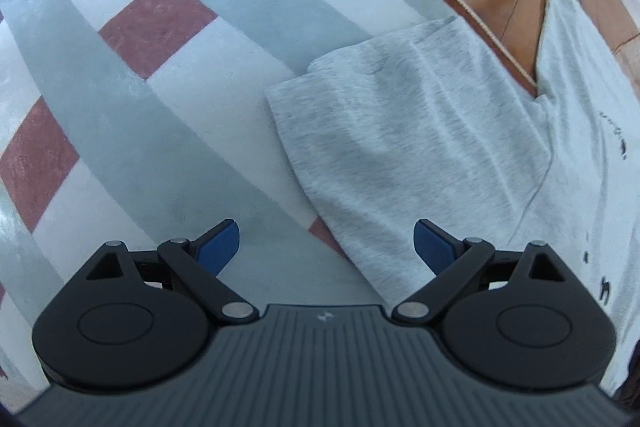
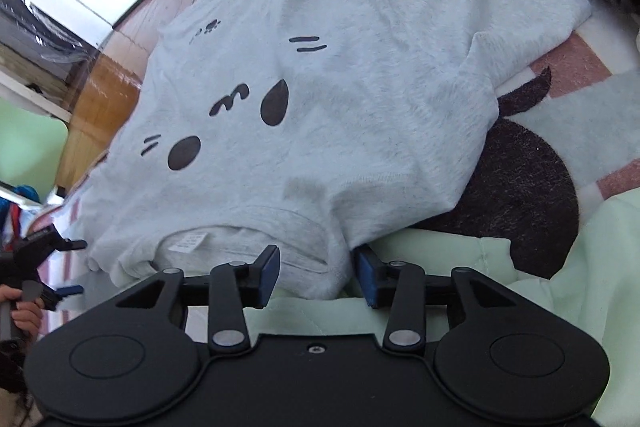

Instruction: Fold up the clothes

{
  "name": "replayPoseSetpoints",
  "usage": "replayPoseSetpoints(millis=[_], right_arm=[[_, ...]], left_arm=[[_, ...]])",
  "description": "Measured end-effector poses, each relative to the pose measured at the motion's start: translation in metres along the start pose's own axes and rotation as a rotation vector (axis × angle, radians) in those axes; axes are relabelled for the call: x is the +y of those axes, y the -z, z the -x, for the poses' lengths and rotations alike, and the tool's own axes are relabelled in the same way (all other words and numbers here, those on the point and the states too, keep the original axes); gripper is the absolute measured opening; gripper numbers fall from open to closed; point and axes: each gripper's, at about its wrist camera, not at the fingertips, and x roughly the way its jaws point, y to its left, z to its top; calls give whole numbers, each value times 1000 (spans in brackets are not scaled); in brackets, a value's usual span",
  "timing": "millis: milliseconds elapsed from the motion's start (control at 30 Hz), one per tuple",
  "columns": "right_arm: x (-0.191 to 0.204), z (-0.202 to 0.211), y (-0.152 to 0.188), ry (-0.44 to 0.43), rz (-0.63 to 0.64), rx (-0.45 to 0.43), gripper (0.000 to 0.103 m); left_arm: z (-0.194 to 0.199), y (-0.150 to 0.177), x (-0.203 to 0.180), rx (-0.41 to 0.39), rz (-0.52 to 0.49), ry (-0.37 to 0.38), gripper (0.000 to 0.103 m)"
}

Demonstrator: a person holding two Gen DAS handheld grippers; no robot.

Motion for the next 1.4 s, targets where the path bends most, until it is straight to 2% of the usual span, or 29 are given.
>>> replayPoseSetpoints(millis=[100,233,300,367,467,600,633,700,733,800,867,1000,1033,1133,1233,1300,1400], right_arm=[[16,6,-1,61,76,-37,46],[46,29,-3,134,247,-154,47],[58,35,-6,151,313,-196,47],[65,34,-10,130,336,-205,47],[78,13,-19,34,368,-138,47],[121,-35,-23,-58,485,-14,47],[133,-48,-23,-68,504,12,47],[149,-74,-26,-117,479,96,47],[155,-88,-28,-149,451,144,47],[166,-106,-28,-184,415,241,48],[176,-118,-27,-210,395,325,50],[190,-100,-21,-376,383,353,49],[189,-93,-19,-389,372,331,49],[184,-65,-6,-305,420,209,49],[173,-39,17,-155,535,75,50],[164,-35,19,-91,578,61,50],[147,-33,1,-50,530,55,50]], left_arm=[[-3,-4,-1,-13,-6,-7,96],[-7,-6,-11,-14,-66,14,98],[-9,-6,-20,-26,-111,-9,99],[-13,-4,-32,-45,-165,-47,99],[-21,3,-56,-66,-311,-128,103],[-24,3,-62,-106,-303,-96,102],[-21,4,-65,-136,-328,-88,93],[-16,5,-71,-195,-384,-75,49],[-11,7,-77,-214,-426,-76,7],[-5,12,-86,-251,-496,-86,6],[4,11,-87,-298,-502,-70,6],[47,0,-76,-447,-443,-23,6],[51,-5,-68,-434,-401,17,6],[52,-16,-44,-358,-277,132,6],[28,-16,-38,-247,-240,157,6],[16,-16,-36,-183,-210,214,5],[4,-14,-35,-95,-146,357,5]])
